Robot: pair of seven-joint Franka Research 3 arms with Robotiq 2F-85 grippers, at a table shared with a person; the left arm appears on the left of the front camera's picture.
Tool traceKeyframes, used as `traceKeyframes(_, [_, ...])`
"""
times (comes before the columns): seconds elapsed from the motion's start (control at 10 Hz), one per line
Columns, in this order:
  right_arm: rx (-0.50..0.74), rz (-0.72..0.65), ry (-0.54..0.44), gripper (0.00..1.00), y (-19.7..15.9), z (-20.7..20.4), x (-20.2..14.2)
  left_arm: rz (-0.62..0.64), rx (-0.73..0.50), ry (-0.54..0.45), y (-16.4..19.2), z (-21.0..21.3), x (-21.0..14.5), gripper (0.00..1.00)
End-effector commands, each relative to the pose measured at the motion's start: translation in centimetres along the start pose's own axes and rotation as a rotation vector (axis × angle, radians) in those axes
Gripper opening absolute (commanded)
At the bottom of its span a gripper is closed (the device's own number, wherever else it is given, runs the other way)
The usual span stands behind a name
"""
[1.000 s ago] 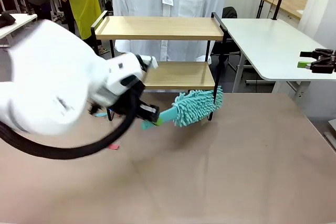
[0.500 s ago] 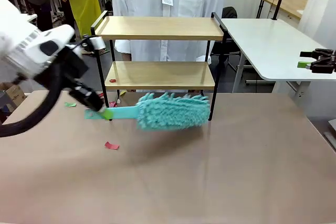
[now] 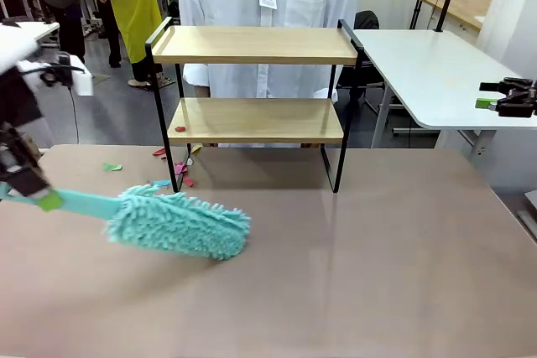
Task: Clean the shelf.
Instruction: Clean the specific section of the Shelf indicated by the human with the Duster.
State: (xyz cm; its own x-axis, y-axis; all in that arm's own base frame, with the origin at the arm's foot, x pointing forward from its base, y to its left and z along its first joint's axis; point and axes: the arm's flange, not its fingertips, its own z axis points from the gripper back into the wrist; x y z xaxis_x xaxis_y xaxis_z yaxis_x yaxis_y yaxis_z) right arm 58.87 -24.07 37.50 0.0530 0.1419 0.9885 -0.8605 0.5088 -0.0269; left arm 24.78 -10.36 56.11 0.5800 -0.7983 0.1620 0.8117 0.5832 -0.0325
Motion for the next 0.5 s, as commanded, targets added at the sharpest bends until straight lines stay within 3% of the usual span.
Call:
traceKeyframes(0.0, [-0.003, 0.007, 0.002, 1.0, 0.0, -0.2, 0.4, -0.119, 0.043, 0.03, -0.2, 3.8, 1.3, 0.13])
traceKeyframes(0.2, [-0.003, 0.007, 0.002, 1.0, 0.0, -0.2, 0.4, -0.124, 0.022, 0.034, -0.4, 5.9, 1.9, 0.13])
traceKeyframes(0.4, [-0.003, 0.007, 0.002, 1.0, 0.0, -0.2, 0.4, -0.085, 0.039, 0.037, -1.1, 3.9, 0.6, 0.13])
